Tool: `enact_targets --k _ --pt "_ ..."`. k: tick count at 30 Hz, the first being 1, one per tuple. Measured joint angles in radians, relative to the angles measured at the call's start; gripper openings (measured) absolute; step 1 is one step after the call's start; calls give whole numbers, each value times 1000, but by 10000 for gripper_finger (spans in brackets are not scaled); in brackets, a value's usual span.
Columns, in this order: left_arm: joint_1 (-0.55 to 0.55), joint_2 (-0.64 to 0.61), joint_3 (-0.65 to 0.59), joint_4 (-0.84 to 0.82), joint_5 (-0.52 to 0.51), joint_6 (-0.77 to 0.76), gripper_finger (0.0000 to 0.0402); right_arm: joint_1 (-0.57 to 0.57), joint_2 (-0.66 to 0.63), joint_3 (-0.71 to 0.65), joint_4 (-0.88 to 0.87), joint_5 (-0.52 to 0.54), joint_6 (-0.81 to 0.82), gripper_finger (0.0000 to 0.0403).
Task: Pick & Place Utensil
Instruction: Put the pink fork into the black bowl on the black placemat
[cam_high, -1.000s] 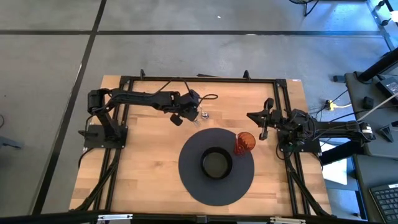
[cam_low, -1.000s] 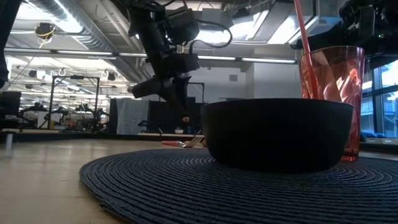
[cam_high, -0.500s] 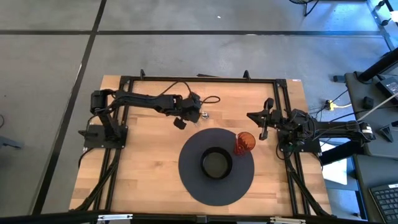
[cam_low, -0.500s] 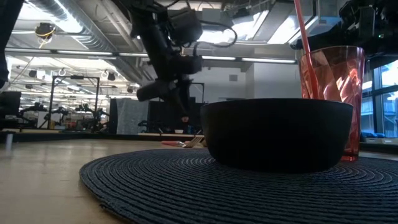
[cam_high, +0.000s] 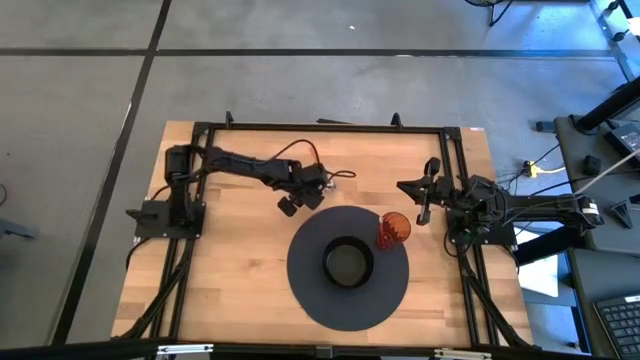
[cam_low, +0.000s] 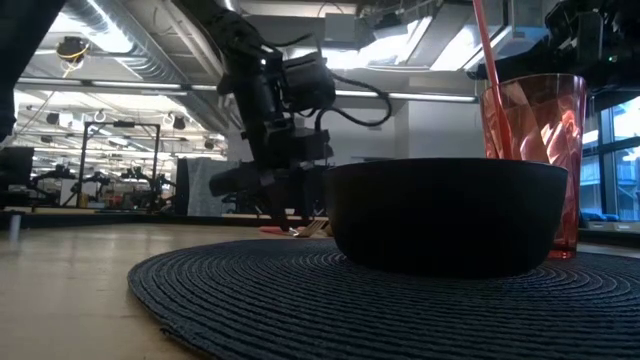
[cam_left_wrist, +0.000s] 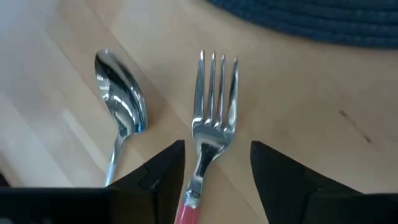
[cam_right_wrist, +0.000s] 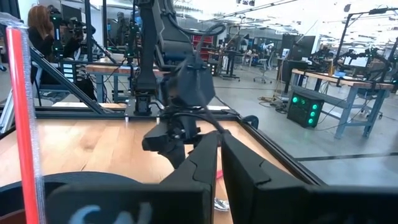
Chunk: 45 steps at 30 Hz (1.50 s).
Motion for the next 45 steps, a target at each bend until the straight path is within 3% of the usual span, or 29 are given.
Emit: enact_targets --k 19,30,34,41,45 --pt "202 28 5 44 221 128 171 0 0 0 -14 0 -76 26" --pt "215 85 13 21 240 89 167 0 0 0 -14 0 -73 26" --pt "215 87 13 -9 246 32 134 0 0 0 -14 0 -68 26" --pt "213 87 12 -38 277 -45 38 0 0 0 -14 0 -48 26" --pt "204 87 12 -40 269 -81 28 0 0 0 -14 0 -46 26"
